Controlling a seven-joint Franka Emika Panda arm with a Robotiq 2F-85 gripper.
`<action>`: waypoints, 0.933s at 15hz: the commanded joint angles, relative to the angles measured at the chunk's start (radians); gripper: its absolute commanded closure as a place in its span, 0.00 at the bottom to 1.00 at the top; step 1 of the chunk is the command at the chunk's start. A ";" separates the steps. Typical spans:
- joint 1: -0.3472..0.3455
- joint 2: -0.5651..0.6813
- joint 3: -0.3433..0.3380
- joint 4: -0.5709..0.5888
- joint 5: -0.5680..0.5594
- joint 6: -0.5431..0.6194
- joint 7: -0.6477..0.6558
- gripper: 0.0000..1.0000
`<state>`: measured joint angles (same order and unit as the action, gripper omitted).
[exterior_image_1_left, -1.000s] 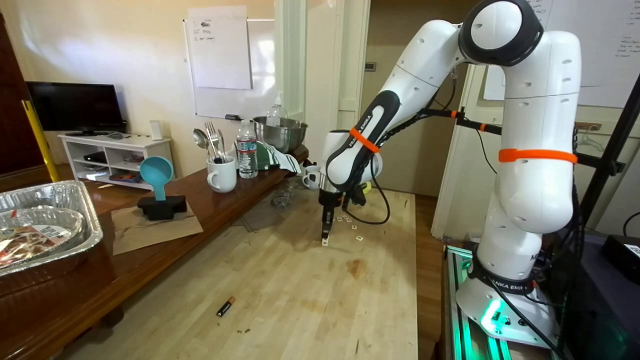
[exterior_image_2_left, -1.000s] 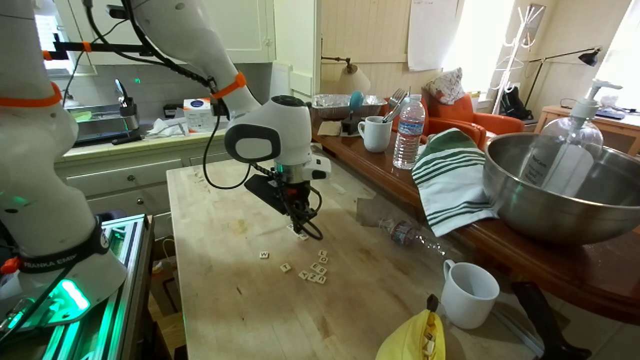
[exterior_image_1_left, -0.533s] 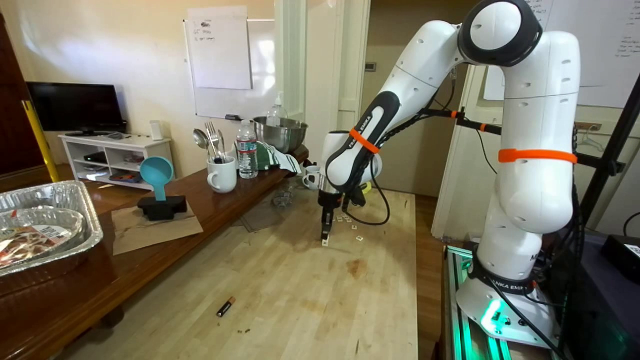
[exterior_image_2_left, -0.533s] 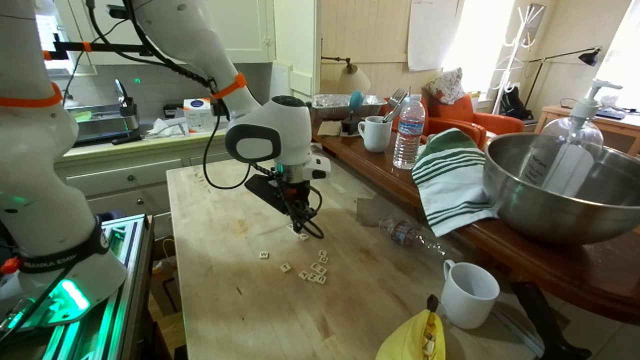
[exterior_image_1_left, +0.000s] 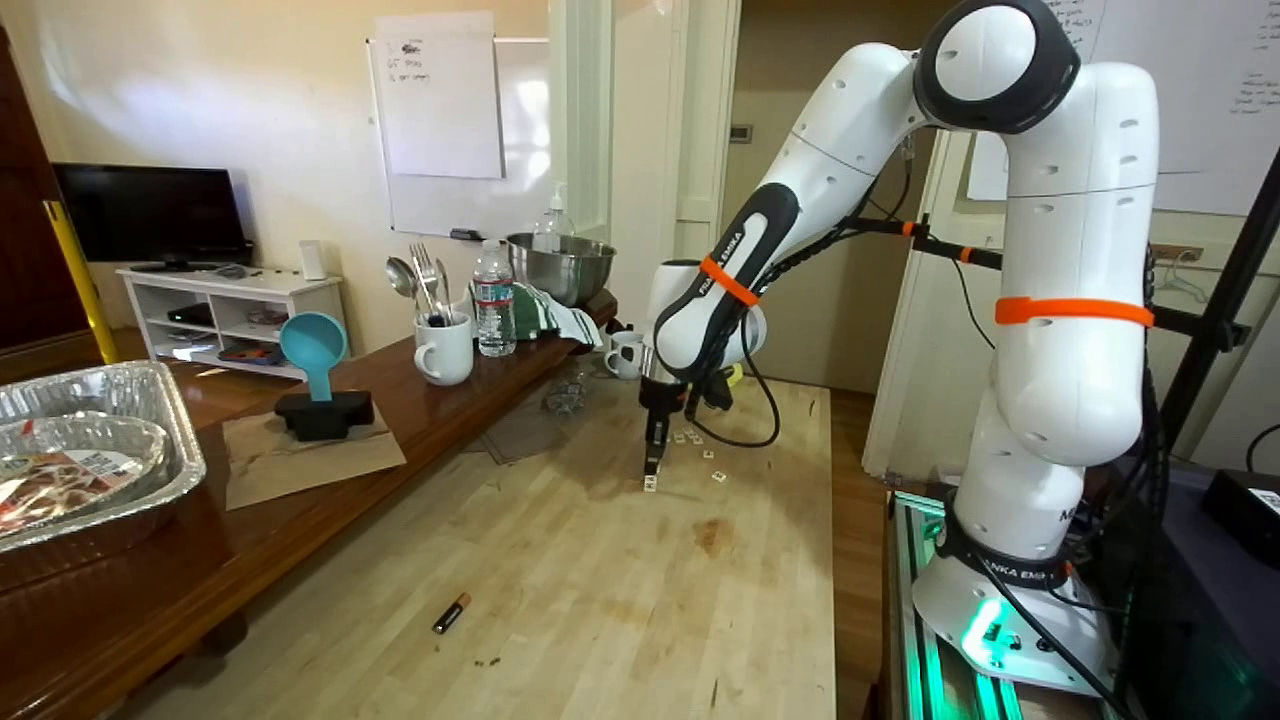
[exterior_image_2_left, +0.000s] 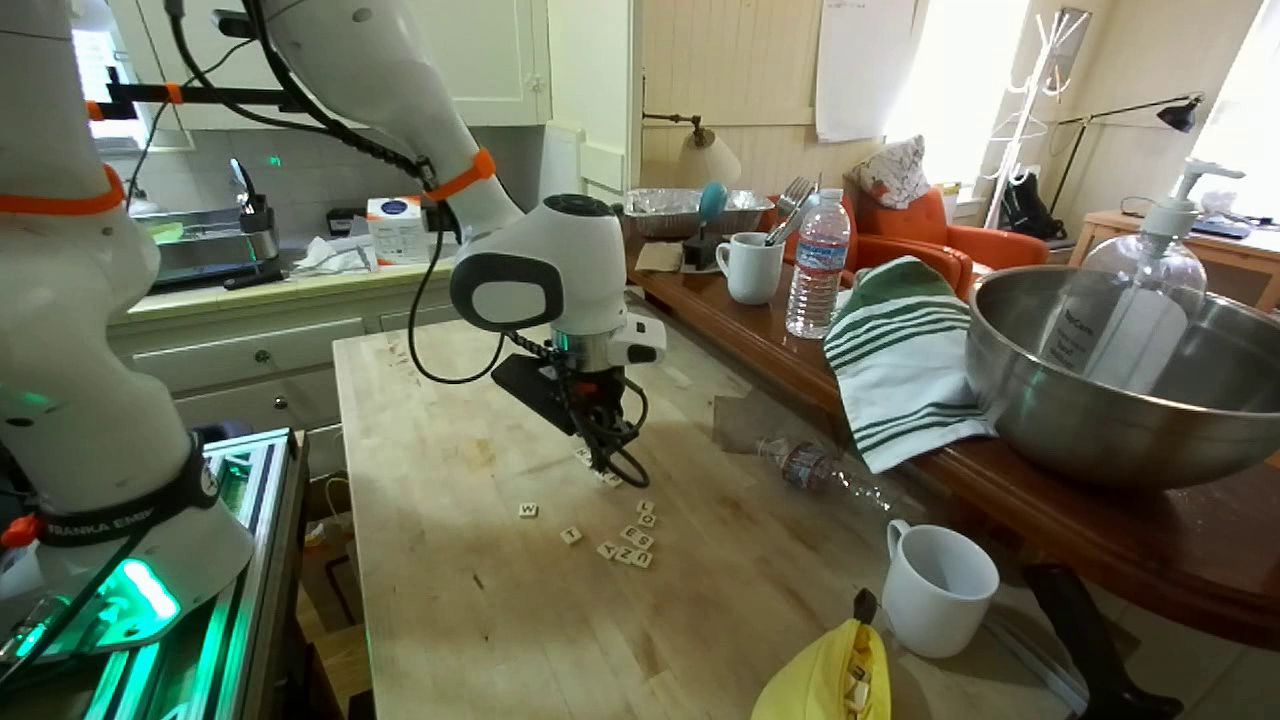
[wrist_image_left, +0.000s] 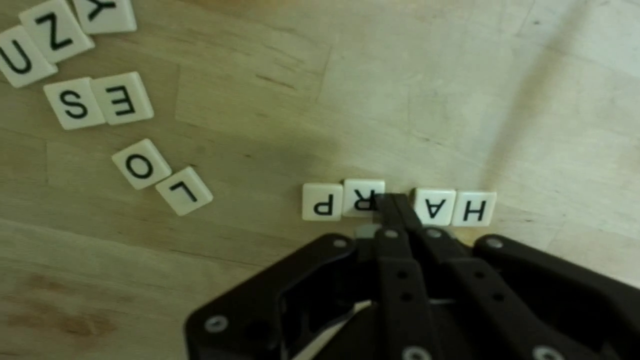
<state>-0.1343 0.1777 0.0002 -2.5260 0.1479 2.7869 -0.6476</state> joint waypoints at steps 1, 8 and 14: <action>-0.021 0.033 0.002 0.008 -0.026 0.040 -0.002 1.00; -0.025 -0.050 0.043 -0.043 0.019 0.028 -0.039 1.00; -0.013 -0.043 0.043 -0.038 0.010 0.013 -0.033 1.00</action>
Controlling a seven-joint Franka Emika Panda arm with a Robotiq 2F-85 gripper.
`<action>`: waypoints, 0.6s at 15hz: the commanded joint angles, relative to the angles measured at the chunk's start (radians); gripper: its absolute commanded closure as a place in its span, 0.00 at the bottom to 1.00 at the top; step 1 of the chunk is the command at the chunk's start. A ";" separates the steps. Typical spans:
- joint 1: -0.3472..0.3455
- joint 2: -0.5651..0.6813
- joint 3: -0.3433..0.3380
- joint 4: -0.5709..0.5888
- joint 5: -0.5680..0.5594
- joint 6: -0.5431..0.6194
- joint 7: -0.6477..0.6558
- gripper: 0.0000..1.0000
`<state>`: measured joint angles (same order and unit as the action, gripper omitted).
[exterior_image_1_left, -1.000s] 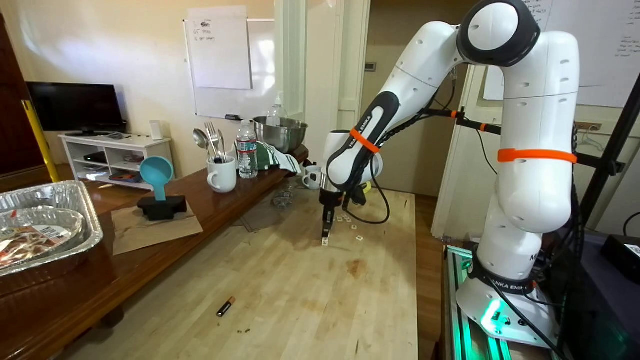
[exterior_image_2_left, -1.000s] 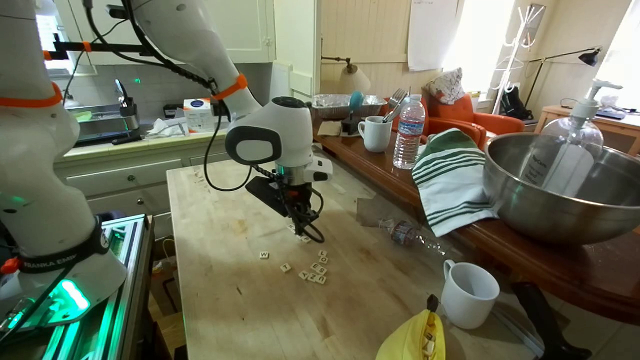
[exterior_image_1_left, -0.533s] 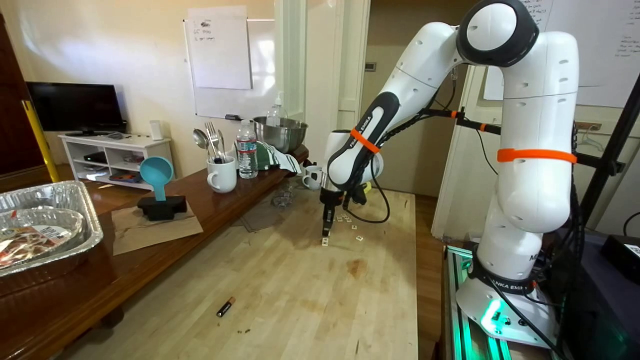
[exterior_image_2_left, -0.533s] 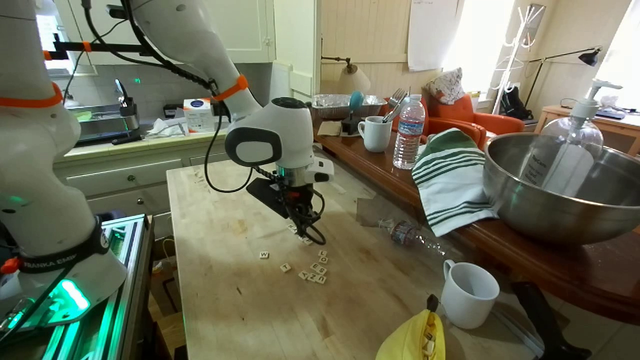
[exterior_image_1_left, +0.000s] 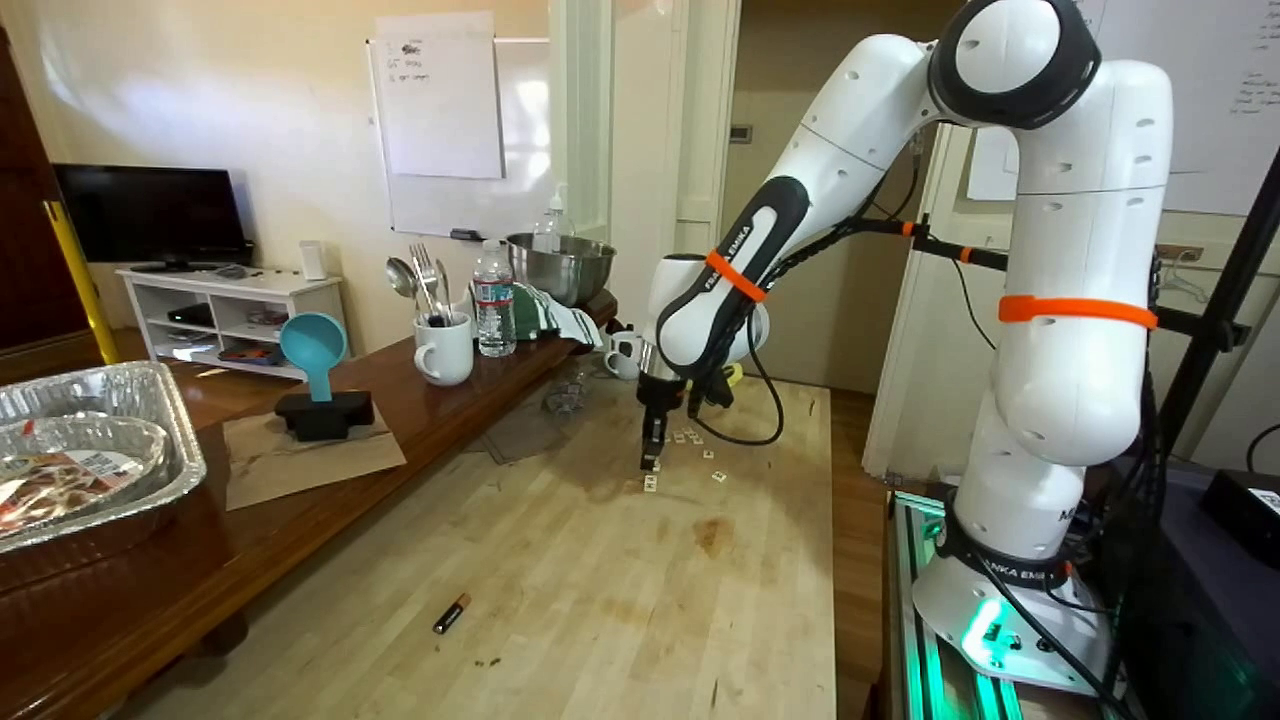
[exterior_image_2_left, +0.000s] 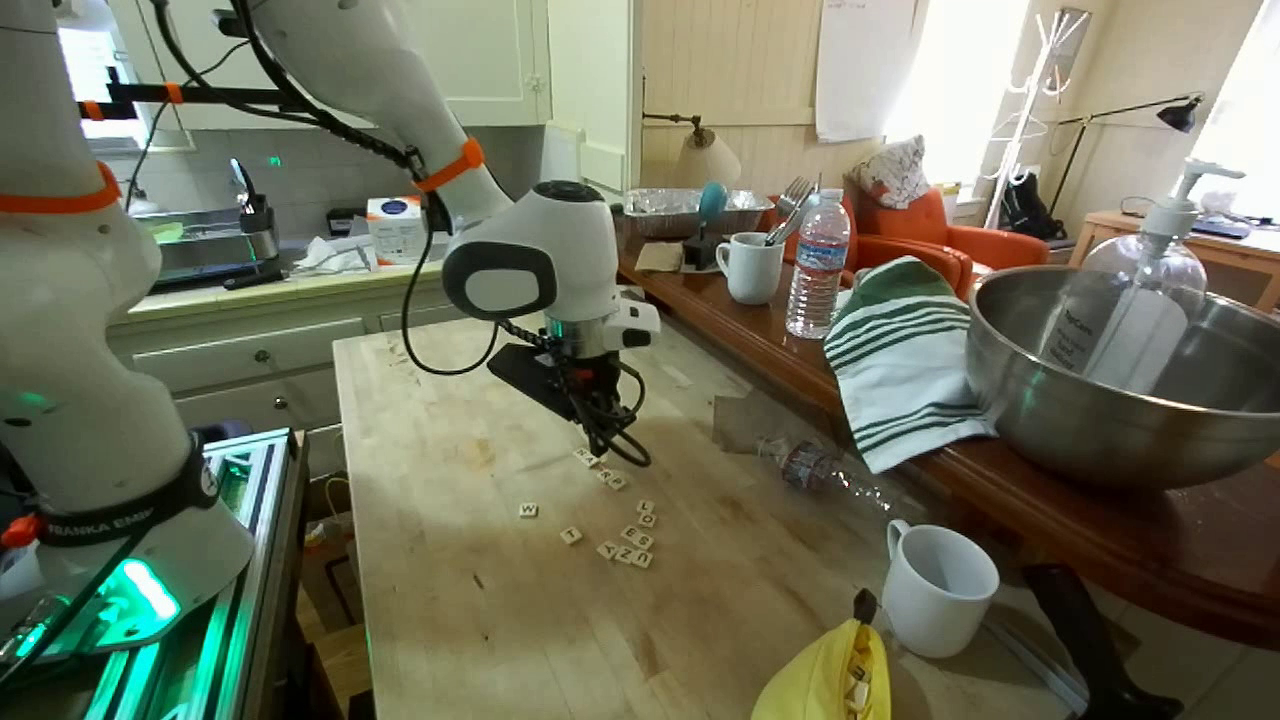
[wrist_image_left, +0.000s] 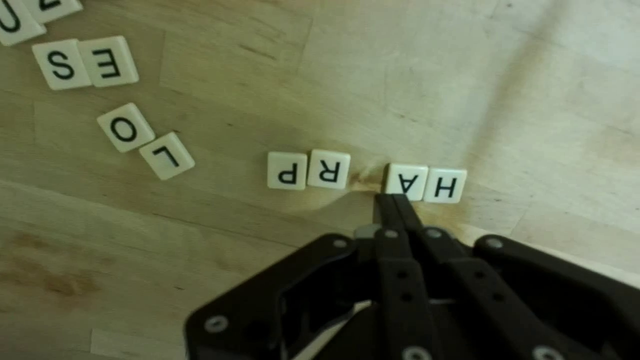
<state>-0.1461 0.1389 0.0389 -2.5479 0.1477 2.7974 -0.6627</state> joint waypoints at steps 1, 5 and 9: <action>-0.002 0.005 0.004 -0.011 0.011 0.001 -0.019 1.00; -0.004 0.027 0.015 -0.007 0.021 -0.006 -0.033 1.00; -0.001 0.028 0.019 -0.016 0.004 0.007 -0.023 1.00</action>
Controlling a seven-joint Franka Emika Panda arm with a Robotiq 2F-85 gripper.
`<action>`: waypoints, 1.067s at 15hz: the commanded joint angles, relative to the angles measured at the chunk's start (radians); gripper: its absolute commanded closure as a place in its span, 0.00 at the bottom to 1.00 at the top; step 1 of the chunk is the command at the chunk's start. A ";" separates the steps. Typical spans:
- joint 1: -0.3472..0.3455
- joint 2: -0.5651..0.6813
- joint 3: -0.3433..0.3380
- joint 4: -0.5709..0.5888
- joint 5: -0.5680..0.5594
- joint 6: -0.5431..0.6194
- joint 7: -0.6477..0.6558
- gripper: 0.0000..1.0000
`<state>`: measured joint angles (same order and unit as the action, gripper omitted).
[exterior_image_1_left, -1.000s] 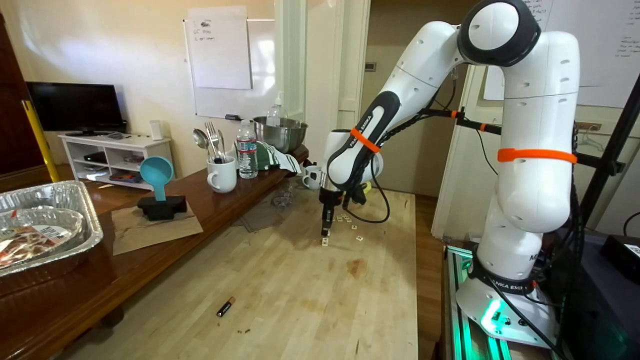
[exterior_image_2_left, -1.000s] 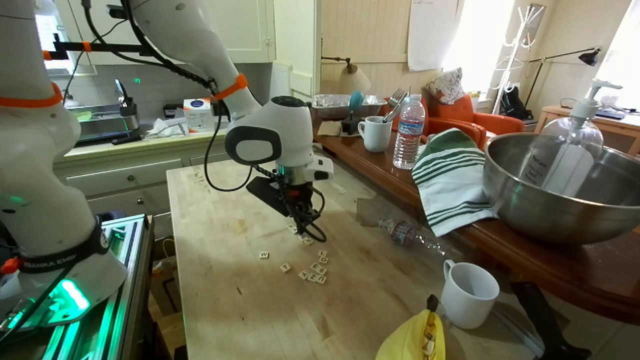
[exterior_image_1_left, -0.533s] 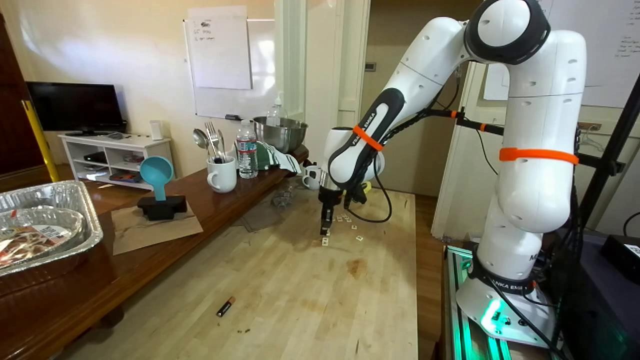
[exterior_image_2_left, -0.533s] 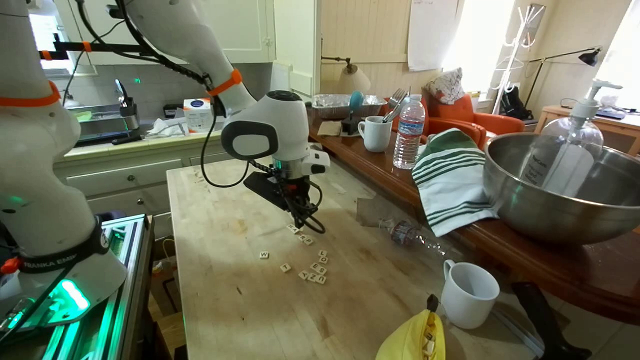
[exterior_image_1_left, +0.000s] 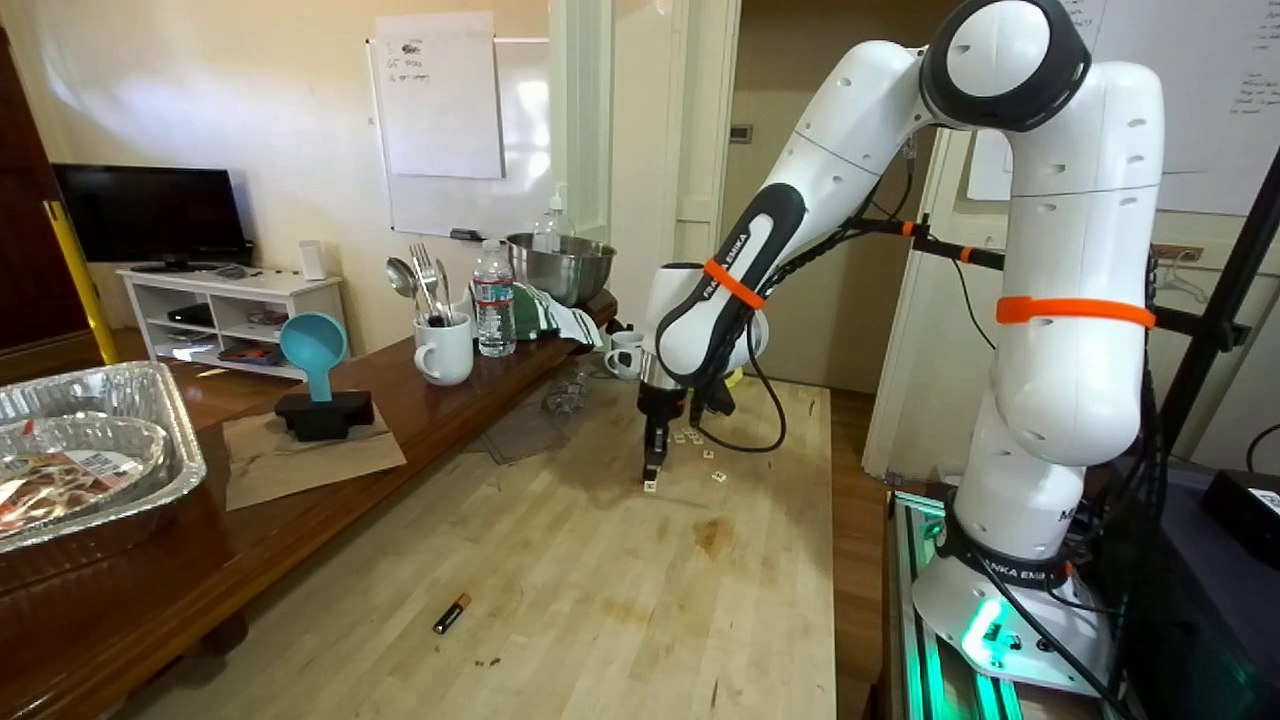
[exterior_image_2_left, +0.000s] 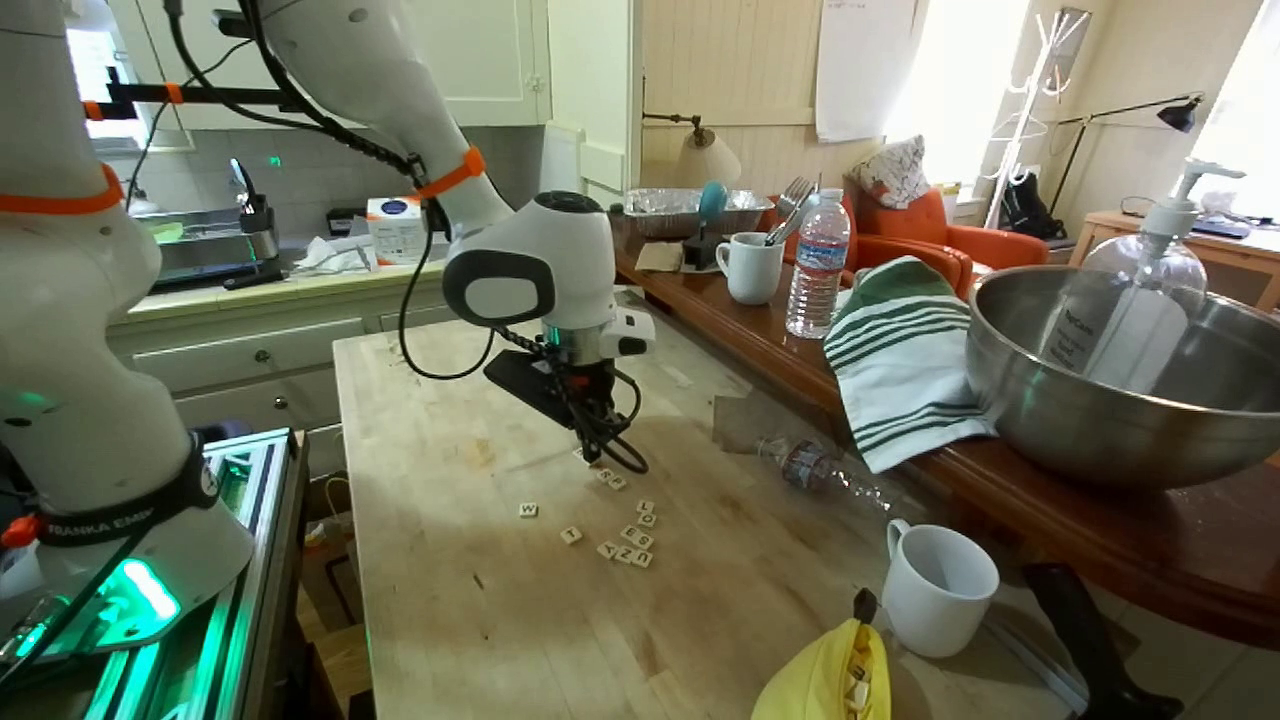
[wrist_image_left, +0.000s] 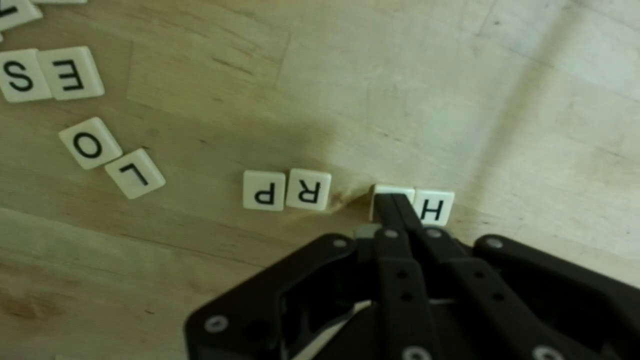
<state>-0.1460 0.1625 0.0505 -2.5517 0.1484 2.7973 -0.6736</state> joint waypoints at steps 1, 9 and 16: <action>0.000 0.009 0.003 -0.010 -0.007 0.012 -0.006 1.00; -0.006 0.013 -0.029 0.001 -0.062 0.009 0.009 1.00; -0.027 0.007 -0.032 0.007 -0.028 0.004 -0.015 1.00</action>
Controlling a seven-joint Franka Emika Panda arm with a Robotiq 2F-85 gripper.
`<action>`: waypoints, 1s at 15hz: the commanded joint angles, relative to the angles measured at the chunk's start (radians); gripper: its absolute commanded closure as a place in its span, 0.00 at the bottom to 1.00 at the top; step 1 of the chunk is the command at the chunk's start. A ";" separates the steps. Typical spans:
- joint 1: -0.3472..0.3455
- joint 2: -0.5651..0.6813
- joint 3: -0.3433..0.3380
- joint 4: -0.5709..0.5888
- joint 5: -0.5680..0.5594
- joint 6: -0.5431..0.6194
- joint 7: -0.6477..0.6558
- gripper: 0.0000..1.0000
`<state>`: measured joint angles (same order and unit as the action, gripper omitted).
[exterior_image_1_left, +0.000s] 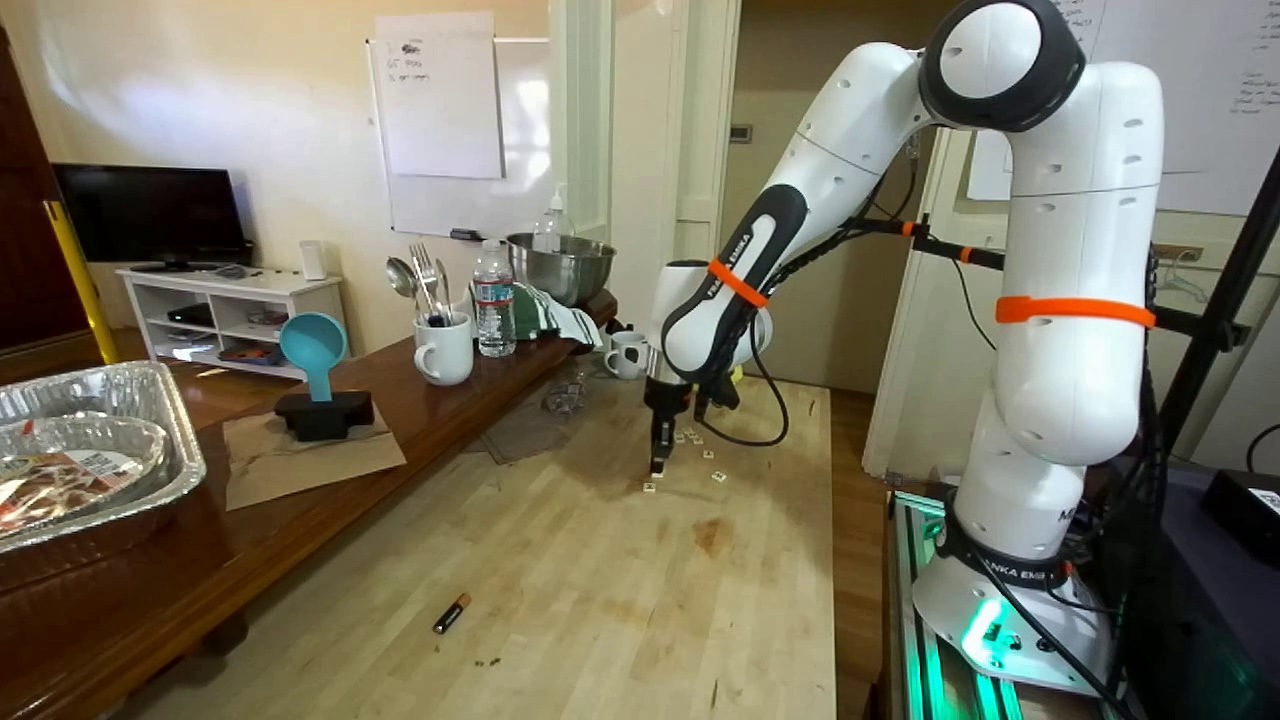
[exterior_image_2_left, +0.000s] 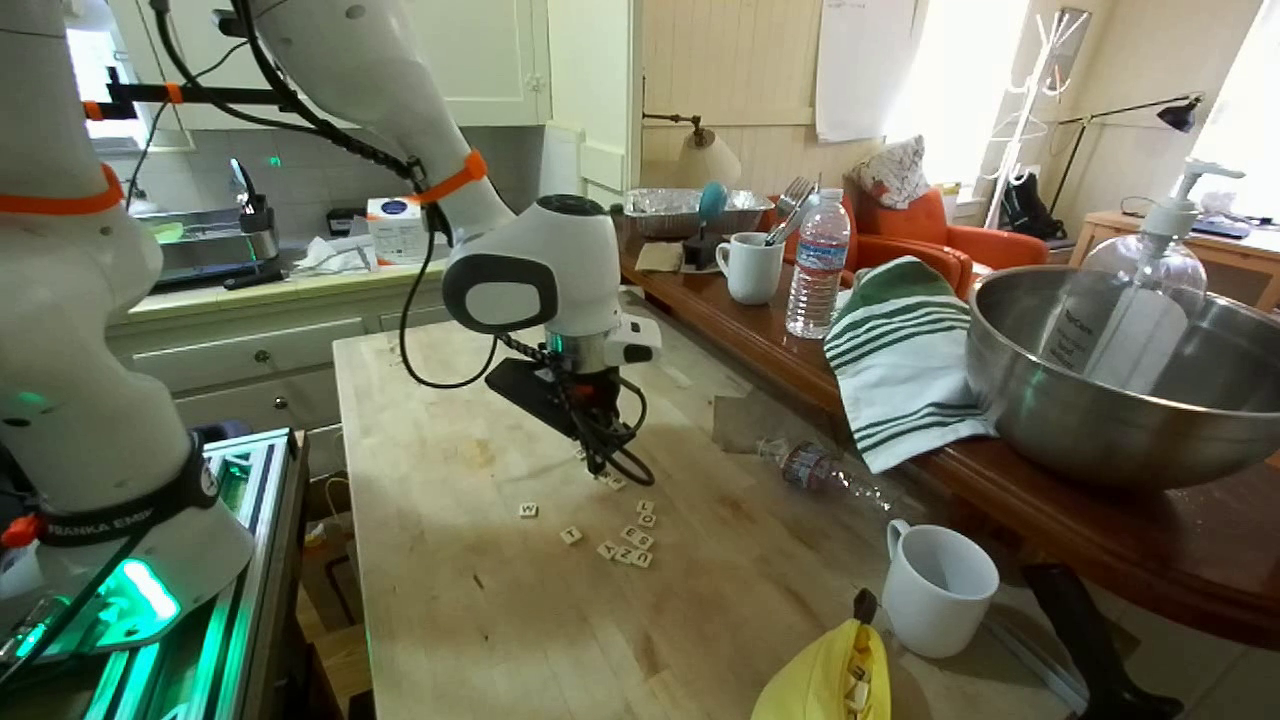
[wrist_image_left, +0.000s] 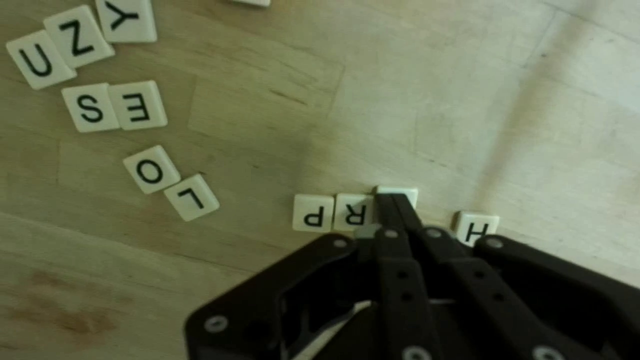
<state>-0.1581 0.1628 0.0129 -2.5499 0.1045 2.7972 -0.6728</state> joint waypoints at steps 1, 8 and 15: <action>-0.016 -0.004 0.008 -0.002 0.023 0.009 -0.017 1.00; -0.005 -0.113 -0.006 -0.064 0.022 0.015 -0.013 1.00; -0.020 -0.135 -0.108 -0.074 -0.089 0.005 0.002 1.00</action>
<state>-0.1680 0.0430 -0.0545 -2.6030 0.0616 2.7972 -0.6763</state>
